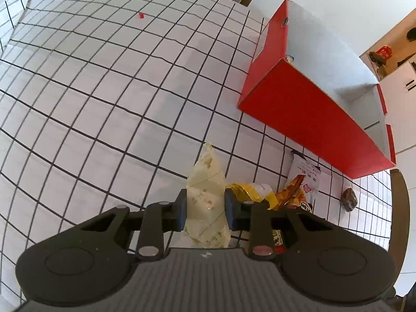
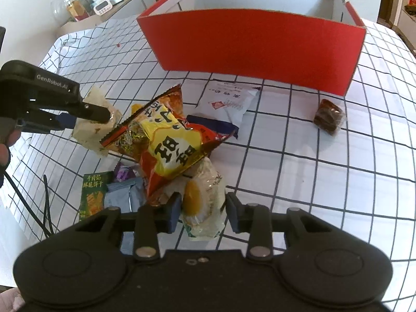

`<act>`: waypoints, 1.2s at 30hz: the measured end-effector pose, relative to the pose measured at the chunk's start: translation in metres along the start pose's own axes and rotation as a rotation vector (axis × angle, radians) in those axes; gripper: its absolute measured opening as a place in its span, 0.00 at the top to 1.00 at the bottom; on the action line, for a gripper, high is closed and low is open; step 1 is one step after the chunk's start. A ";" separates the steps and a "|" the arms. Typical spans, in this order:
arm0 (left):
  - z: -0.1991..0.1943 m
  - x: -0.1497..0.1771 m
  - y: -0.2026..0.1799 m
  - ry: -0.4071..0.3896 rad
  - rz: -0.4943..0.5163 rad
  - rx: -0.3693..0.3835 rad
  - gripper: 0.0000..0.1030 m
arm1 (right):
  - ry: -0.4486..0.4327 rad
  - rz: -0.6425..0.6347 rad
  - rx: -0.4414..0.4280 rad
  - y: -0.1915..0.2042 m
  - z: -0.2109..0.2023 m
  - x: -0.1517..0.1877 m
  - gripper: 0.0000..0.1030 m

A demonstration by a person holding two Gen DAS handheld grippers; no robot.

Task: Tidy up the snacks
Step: 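Grasp the clear bun bag with right tool while left tool lifts bread bag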

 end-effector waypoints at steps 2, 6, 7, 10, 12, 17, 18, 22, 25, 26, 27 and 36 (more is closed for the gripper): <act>-0.006 0.002 0.001 -0.007 0.003 0.010 0.73 | -0.007 0.011 0.002 -0.001 -0.004 0.000 0.65; -0.020 0.004 -0.002 -0.022 0.021 0.010 0.73 | -0.027 0.021 0.004 -0.002 -0.017 0.000 0.65; -0.024 0.005 -0.003 -0.025 0.028 0.007 0.73 | -0.033 0.022 0.003 -0.002 -0.021 -0.001 0.65; -0.036 0.006 -0.008 -0.038 0.044 0.014 0.73 | -0.053 0.022 -0.002 -0.002 -0.033 -0.005 0.65; -0.045 0.007 -0.014 -0.049 0.062 0.020 0.73 | -0.069 0.024 -0.006 -0.001 -0.042 -0.010 0.65; -0.067 0.005 -0.032 -0.064 0.115 0.030 0.73 | -0.108 0.030 -0.021 0.001 -0.061 -0.024 0.65; -0.070 0.004 -0.036 -0.068 0.129 0.029 0.73 | -0.116 0.030 -0.024 0.002 -0.064 -0.028 0.65; -0.086 0.000 -0.055 -0.096 0.186 0.034 0.73 | -0.150 0.021 -0.028 0.005 -0.077 -0.043 0.65; -0.099 -0.009 -0.069 -0.125 0.222 0.040 0.73 | -0.180 0.018 -0.029 0.007 -0.085 -0.057 0.65; -0.102 -0.012 -0.074 -0.135 0.233 0.041 0.73 | -0.190 0.018 -0.030 0.007 -0.088 -0.061 0.65; -0.106 -0.017 -0.079 -0.144 0.242 0.043 0.73 | -0.201 0.018 -0.031 0.007 -0.091 -0.067 0.65; -0.121 -0.058 -0.123 -0.207 0.329 0.028 0.73 | -0.284 0.019 -0.018 0.003 -0.109 -0.117 0.65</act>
Point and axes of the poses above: each gripper's, at about its wrist camera, not at the fingertips, and z roughly the way its jaws point, y to its left, x to its underside, the point moved 5 cm from there along z, roughly the way its jaws point, and after that the axes turned 2 degrees about z, right-handed, at the moved point
